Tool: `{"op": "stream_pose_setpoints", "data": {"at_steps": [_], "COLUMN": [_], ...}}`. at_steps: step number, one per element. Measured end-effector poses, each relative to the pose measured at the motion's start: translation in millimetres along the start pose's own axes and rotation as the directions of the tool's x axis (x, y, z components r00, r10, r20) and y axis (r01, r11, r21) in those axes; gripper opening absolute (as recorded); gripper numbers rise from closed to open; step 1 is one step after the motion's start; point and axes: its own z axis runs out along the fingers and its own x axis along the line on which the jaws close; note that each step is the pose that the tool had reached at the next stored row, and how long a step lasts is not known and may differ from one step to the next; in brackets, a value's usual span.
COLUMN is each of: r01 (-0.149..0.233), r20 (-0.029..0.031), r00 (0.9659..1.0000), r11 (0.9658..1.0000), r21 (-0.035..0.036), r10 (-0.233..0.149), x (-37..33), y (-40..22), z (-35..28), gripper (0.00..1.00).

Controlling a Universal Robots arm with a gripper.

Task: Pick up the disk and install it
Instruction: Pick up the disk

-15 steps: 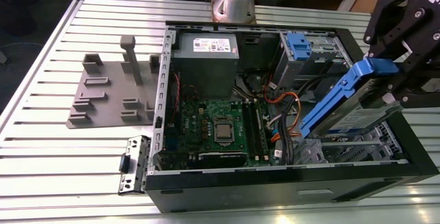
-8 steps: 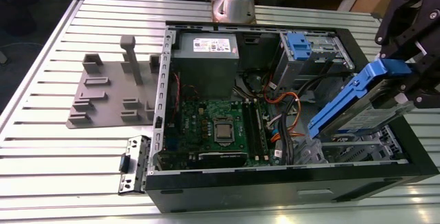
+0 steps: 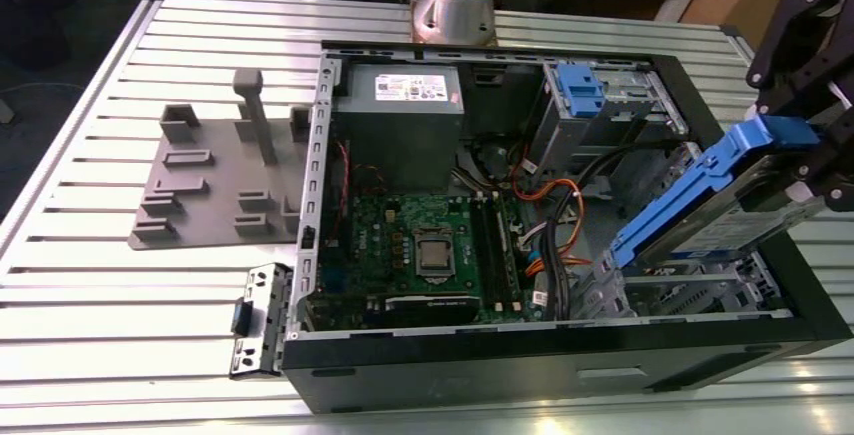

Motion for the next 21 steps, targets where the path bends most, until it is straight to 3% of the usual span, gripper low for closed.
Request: {"op": "stream_pose_setpoints", "data": {"at_steps": [12,21], "r01": [0.0,0.0], "r20": [0.0001,0.0003], "r00": [1.0,1.0], "r11": [1.0,1.0], "r21": [-0.0011,-0.0025], "r10": [0.0,0.0], "x": [0.7,1.4], "y": [-15.0,-30.3], "z": [0.3,1.0], "gripper": [0.36,0.36]}}
